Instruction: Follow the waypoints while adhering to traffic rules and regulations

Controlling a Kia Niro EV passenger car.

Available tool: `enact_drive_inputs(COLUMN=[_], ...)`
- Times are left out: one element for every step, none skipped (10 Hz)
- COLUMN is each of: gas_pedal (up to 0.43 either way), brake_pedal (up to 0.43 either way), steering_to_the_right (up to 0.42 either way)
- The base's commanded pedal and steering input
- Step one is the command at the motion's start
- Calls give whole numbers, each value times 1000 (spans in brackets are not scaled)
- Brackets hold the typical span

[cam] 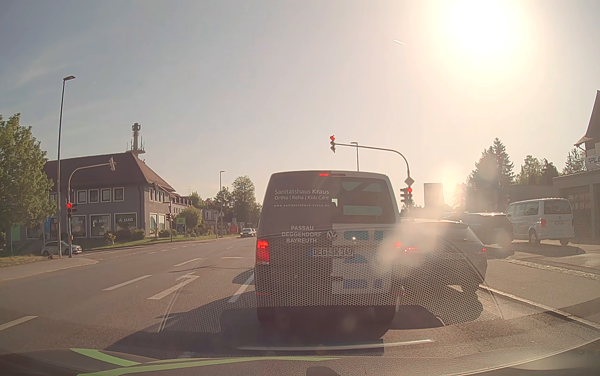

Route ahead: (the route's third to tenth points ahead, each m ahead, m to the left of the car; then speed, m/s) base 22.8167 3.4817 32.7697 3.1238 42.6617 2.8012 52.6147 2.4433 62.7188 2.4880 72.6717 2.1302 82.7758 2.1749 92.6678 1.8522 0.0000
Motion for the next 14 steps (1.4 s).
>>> enact_drive_inputs(gas_pedal=[0, 0, 0, 0, 0, 0, 0, 0, 0, 0, 0, 0, 0, 0], brake_pedal=[372, 372, 372, 372, 372, 372, 372, 372, 372, 372, 372, 372, 372, 372], steering_to_the_right=[5, 5, 5, 5, 5, 5, 5, 5, 5, 5, 5, 5, 5, 5])
